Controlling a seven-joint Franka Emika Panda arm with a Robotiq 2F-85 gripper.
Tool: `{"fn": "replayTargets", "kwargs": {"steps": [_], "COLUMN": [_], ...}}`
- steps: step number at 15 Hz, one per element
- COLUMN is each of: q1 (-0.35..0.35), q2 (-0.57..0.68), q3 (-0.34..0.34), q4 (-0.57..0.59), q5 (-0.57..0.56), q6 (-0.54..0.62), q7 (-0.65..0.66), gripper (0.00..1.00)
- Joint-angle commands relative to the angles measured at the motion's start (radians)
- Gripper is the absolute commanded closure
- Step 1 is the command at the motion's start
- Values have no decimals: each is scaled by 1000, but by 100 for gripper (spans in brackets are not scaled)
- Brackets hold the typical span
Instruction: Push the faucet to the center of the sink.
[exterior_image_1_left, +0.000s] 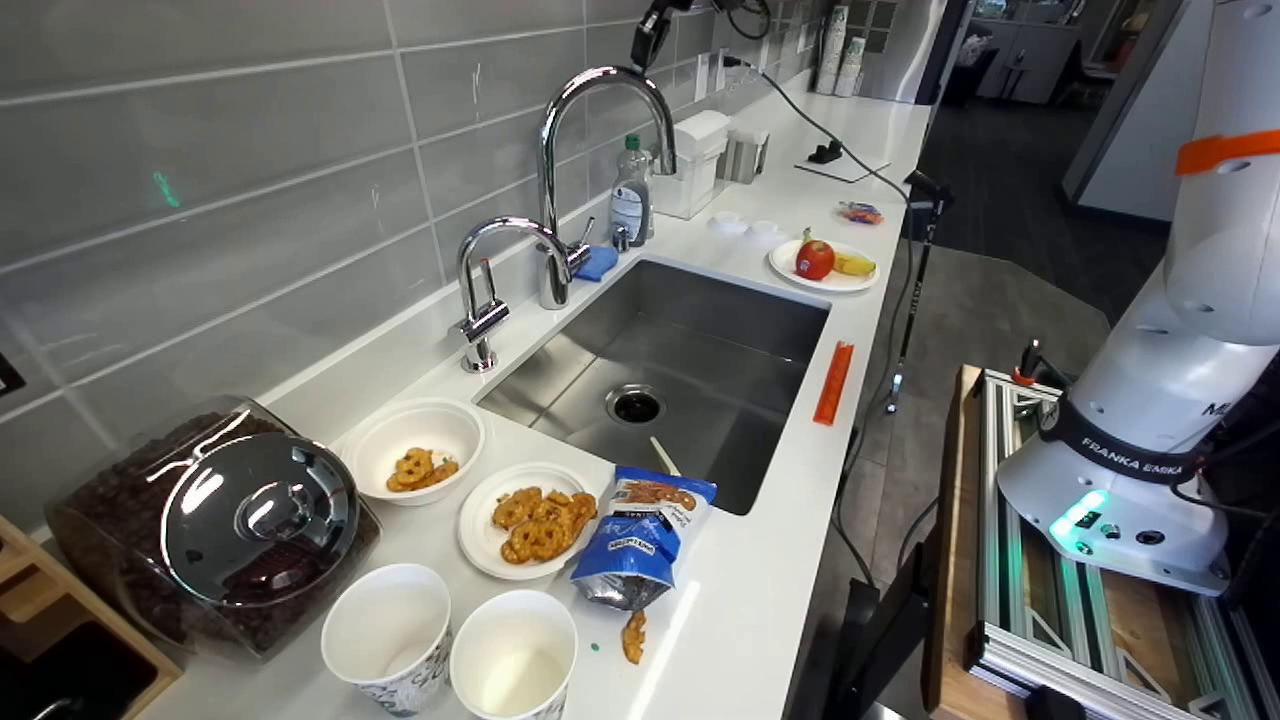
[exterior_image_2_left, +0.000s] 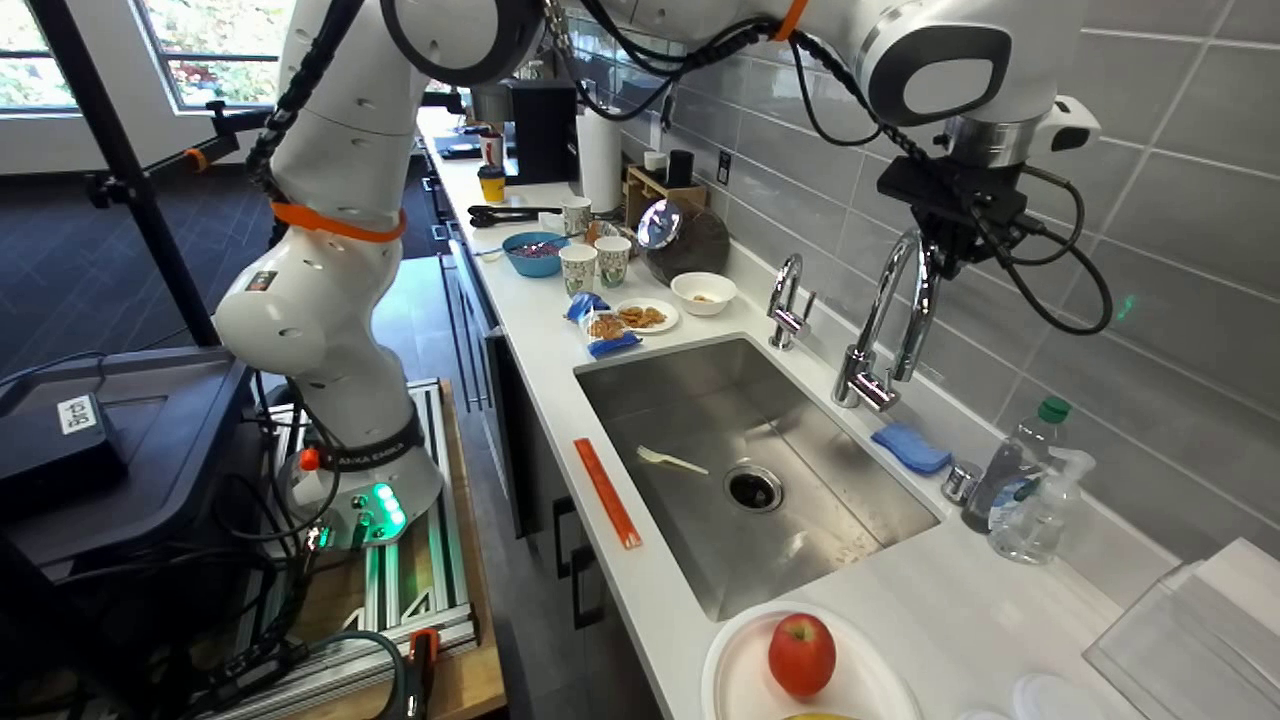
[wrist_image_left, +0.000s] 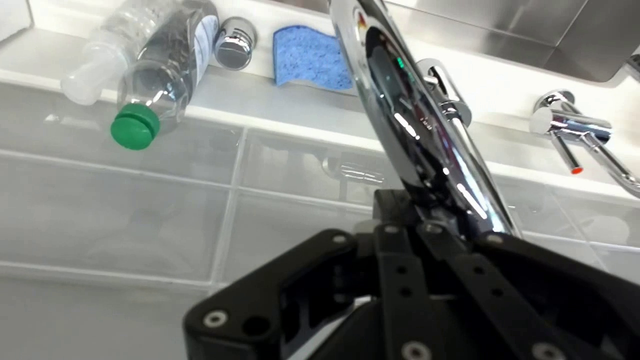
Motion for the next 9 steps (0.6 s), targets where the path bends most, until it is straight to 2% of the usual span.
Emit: {"fn": "replayTargets", "kwargs": {"steps": [1, 9], "q1": [13, 40], "q2": [-47, -89], "q3": [-2, -7], "q4": [-43, -75], "q5": [52, 137], "q6": [-116, -273], "q7": [1, 21], "gripper": [100, 100]}}
